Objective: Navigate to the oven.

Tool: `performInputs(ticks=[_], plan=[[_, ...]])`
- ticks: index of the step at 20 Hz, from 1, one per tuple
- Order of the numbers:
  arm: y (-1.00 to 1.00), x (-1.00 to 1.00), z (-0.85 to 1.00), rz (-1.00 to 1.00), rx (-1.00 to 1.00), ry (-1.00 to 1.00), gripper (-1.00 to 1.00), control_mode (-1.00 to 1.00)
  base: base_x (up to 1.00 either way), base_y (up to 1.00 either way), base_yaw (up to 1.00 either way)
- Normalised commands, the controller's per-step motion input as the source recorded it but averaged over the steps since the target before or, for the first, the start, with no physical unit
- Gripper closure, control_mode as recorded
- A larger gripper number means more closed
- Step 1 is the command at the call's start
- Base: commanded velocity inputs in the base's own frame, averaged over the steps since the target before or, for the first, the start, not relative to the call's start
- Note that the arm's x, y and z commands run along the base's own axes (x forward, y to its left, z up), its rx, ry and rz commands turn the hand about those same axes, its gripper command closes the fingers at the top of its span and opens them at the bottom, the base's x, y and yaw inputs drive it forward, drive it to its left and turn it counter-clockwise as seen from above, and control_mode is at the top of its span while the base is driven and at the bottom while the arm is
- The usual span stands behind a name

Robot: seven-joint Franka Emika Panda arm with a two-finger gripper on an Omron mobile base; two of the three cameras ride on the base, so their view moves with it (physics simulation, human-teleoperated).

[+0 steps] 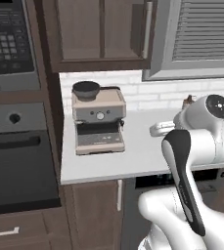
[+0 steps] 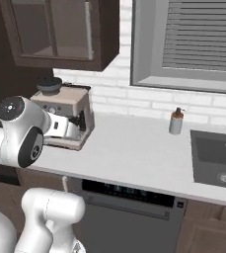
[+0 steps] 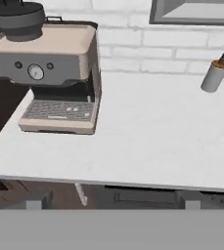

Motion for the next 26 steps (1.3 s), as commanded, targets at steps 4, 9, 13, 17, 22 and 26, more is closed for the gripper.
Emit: performInputs(ticks=[4, 9, 13, 17, 22, 26], plan=[[0.00, 0.00, 0.00, 0.00, 0.00, 0.00, -1.00, 1.00, -0.35, 1.00, 0.00], [0.00, 0.00, 0.00, 0.00, 0.00, 0.00, -1.00, 1.00, -0.29, 1.00, 0.00], [0.00, 0.00, 0.00, 0.00, 0.00, 0.00, -1.00, 1.00, -0.02, 1.00, 0.00], [0.00, 0.00, 0.00, 0.00, 0.00, 0.00, -1.00, 1.00, 0.00, 1.00, 0.00], [0.00, 0.00, 0.00, 0.00, 0.00, 0.00, -1.00, 1.00, 0.54, 1.00, -0.02], [0.00, 0.00, 0.00, 0.00, 0.00, 0.00, -1.00, 1.00, 0.96, 0.39, 0.00]])
